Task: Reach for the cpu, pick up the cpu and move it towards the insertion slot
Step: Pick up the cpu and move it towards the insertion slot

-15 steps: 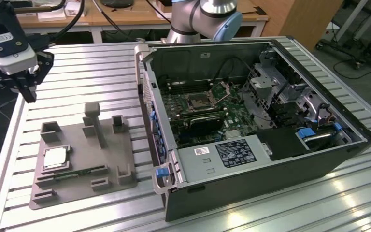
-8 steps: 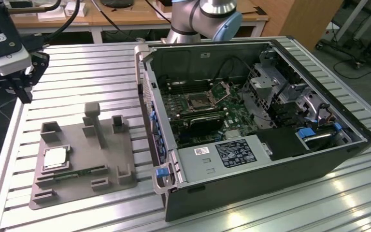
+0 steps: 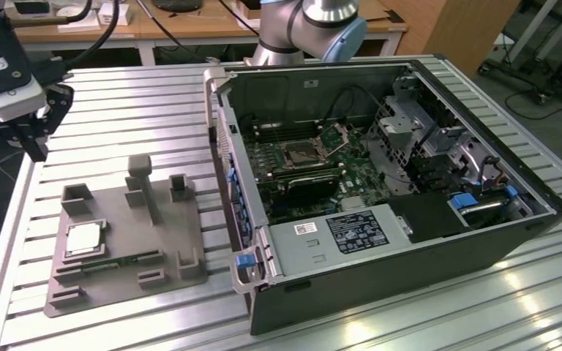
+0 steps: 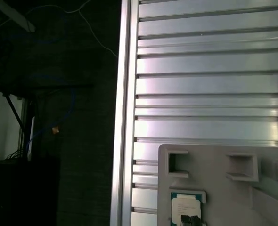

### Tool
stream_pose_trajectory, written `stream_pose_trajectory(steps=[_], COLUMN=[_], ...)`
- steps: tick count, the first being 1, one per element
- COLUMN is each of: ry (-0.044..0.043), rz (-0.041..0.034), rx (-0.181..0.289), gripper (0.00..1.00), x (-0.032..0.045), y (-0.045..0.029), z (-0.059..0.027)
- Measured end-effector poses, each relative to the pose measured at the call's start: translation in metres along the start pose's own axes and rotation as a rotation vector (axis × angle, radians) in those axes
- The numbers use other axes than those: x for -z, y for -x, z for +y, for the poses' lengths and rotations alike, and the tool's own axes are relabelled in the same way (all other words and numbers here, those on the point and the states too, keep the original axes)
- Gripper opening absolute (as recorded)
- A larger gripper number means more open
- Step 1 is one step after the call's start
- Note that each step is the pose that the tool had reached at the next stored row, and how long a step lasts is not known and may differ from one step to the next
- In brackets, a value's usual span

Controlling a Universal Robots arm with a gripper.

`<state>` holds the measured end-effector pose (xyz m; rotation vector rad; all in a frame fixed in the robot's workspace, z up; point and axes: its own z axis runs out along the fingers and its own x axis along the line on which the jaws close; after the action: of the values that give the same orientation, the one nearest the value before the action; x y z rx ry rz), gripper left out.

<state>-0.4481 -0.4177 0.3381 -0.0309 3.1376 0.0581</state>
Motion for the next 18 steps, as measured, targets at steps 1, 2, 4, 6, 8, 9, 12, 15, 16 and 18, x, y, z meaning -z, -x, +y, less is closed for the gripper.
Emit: stream_pose_trajectory(steps=[1, 2, 4, 6, 8, 9, 12, 15, 16, 18], ry=[0.0000, 0.0000, 0.0000, 0.0000, -0.0001, 0.0000, 0.0000, 0.0000, 0.0000, 0.0000], rz=[0.0001, 0.0000, 0.0000, 0.0000, 0.0001, 0.0001, 0.0001, 0.0001, 0.0000, 0.0001], rx=[0.000, 0.000, 0.000, 0.000, 0.000, 0.001, 0.001, 0.001, 0.001, 0.001], gripper=[0.11, 0.11, 0.11, 0.11, 0.11, 0.11, 0.11, 0.11, 0.11, 0.11], x=[-0.0007, -0.0015, -0.0033, -0.0047, -0.0048, -0.0049, -0.0049, -0.0049, -0.0050, -0.0049], y=[-0.0003, -0.0006, -0.0012, -0.0018, -0.0018, -0.0018, -0.0018, -0.0018, -0.0018, -0.0018], z=[-0.0015, -0.0029, -0.0057, -0.0069, -0.0070, -0.0070, -0.0071, -0.0071, -0.0071, -0.0071])
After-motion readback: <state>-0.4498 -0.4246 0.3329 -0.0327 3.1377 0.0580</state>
